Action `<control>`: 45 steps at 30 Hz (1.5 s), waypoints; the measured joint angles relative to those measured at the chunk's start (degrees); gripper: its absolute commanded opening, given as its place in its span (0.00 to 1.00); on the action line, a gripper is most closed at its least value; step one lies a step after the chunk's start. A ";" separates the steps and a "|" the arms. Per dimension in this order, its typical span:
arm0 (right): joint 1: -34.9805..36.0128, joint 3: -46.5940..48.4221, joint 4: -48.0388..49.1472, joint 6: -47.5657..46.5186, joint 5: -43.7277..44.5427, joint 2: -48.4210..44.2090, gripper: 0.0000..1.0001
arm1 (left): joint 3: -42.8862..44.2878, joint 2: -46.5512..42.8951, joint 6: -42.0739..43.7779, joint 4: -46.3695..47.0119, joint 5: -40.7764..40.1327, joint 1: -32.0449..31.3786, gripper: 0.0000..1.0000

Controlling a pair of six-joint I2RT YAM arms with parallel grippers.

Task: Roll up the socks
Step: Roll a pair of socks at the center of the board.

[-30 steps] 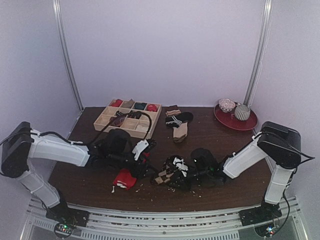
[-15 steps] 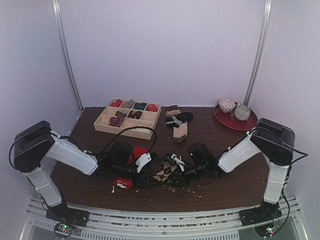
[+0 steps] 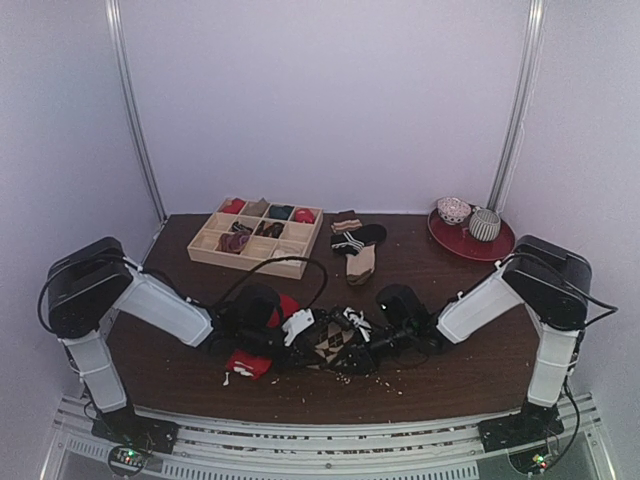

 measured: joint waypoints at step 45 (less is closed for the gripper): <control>15.87 -11.02 7.78 -32.04 46.45 -9.14 0.22 | 15.34 11.74 -13.16 -14.45 17.25 4.31 0.25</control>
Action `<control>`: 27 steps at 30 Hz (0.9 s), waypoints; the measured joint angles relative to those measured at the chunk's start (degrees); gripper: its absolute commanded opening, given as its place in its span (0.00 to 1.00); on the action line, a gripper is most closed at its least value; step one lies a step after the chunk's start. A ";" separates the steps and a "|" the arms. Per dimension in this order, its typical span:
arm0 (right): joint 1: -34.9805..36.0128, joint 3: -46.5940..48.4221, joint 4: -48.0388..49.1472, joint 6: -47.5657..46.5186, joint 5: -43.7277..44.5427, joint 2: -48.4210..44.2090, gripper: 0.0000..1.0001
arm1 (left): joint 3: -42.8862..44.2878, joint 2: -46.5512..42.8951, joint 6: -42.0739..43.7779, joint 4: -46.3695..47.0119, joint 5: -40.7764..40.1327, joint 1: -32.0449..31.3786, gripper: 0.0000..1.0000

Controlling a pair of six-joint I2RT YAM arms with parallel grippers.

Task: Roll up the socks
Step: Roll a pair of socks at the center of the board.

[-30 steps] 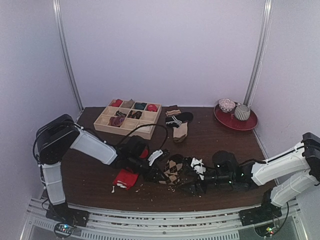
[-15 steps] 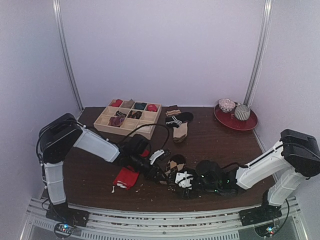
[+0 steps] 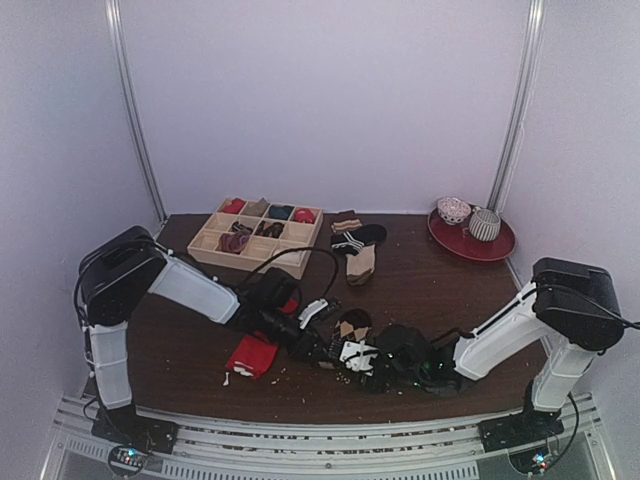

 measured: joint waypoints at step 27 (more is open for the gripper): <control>-14.38 4.44 1.88 29.94 -37.97 6.71 0.20 | -12.44 -16.50 17.35 12.24 -12.83 -1.97 0.66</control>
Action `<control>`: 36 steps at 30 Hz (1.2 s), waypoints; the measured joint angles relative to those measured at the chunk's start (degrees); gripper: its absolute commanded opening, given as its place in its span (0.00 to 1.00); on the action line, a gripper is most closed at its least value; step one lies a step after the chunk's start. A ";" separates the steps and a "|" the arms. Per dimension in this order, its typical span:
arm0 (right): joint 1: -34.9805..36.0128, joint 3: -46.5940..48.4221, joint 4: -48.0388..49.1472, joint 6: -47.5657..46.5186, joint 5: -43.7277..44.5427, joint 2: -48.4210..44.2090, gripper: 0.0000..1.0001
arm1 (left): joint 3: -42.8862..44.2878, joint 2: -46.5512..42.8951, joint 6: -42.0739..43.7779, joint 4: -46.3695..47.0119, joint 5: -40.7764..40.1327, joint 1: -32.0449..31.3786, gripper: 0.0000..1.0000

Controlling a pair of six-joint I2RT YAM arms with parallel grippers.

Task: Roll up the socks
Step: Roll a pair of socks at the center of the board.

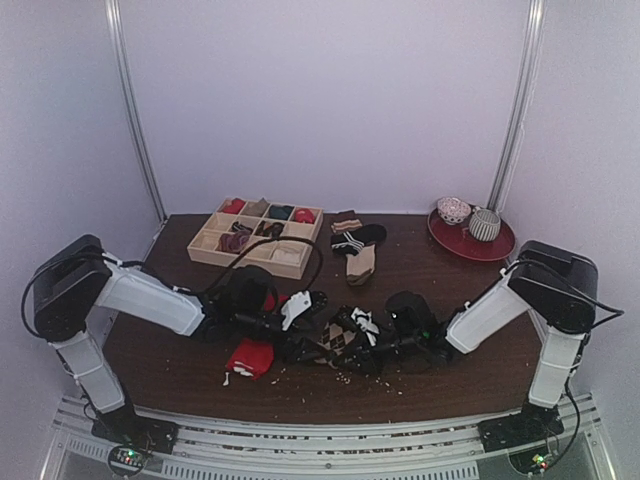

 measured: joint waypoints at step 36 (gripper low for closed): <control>-2.49 1.46 -12.76 0.09 -4.61 -4.98 0.57 | 4.02 10.71 -2.89 -0.57 2.80 0.00 0.00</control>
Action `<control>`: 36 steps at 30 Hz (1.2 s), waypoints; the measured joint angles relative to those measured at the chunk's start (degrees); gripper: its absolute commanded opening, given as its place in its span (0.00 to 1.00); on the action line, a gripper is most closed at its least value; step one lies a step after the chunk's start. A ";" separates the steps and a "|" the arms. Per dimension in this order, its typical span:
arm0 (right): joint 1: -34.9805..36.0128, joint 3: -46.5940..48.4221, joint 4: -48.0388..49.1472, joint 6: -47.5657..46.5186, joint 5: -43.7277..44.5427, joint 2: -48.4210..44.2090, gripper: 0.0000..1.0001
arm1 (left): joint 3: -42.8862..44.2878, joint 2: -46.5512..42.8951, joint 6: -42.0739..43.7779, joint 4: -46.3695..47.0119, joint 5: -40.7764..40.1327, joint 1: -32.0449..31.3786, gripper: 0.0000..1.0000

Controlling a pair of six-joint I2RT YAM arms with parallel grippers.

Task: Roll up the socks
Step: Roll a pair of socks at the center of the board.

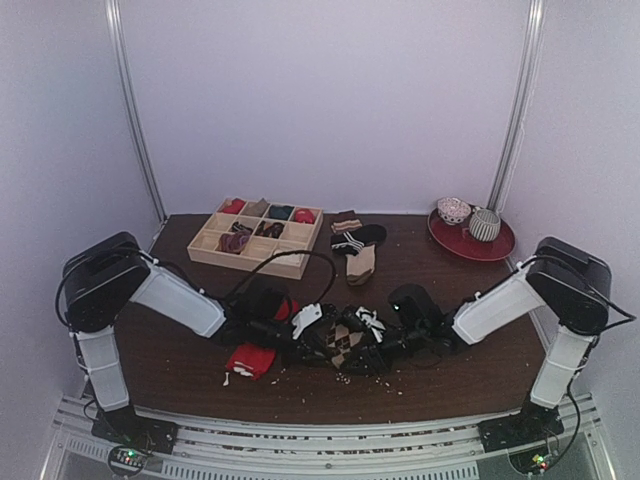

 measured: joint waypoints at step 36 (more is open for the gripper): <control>12.59 -6.45 11.76 -29.03 28.41 -3.89 0.54 | 13.05 6.88 -13.35 -20.57 15.54 4.33 0.00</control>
